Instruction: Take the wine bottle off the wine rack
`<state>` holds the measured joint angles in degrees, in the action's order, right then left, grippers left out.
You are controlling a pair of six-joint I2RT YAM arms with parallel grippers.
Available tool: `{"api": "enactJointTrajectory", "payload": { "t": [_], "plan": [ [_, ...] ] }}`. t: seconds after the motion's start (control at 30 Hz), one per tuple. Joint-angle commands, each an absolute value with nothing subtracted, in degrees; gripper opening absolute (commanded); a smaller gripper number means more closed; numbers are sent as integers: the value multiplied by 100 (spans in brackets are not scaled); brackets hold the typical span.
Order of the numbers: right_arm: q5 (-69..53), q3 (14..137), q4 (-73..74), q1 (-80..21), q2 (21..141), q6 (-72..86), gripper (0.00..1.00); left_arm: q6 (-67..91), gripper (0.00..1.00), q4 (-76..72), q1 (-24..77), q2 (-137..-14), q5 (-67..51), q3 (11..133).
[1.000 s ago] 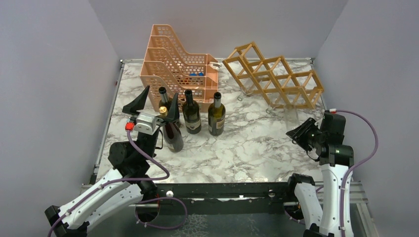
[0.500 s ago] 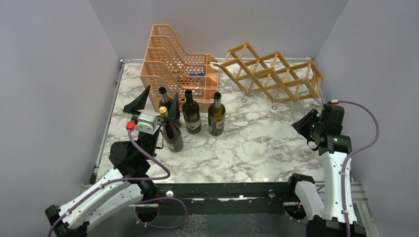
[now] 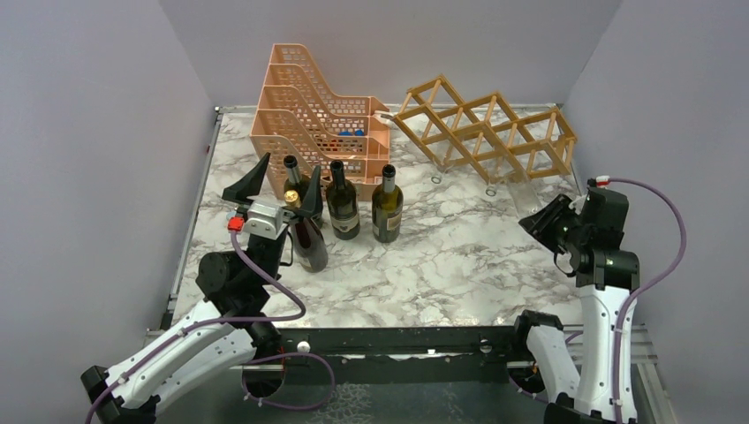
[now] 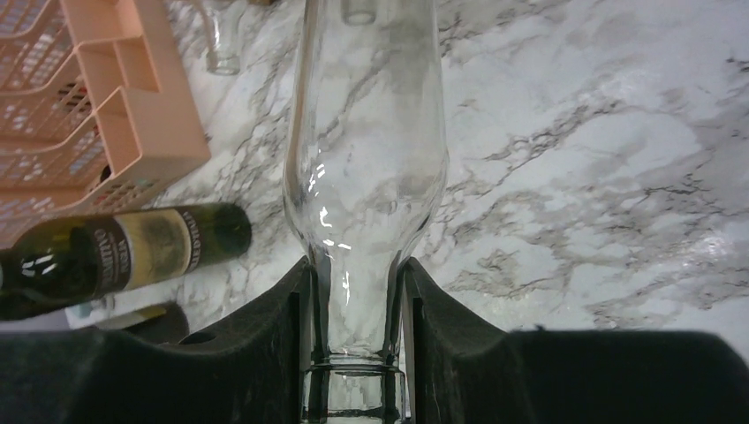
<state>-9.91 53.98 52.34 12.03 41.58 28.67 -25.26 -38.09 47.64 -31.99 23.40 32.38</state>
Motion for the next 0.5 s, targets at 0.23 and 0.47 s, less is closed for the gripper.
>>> {"api": "enactJointTrajectory", "payload": {
  "t": [0.23, 0.47],
  "plan": [
    [-2878, 5628, 4714, 608, 4292, 2138, 14, -2516, 94, -3873, 4777, -3314, 2060, 3217],
    [-3289, 5957, 5644, 337, 4855, 1689, 14, -2329, 94, -3391, 4778, -3656, 1425, 3657]
  ]
}}
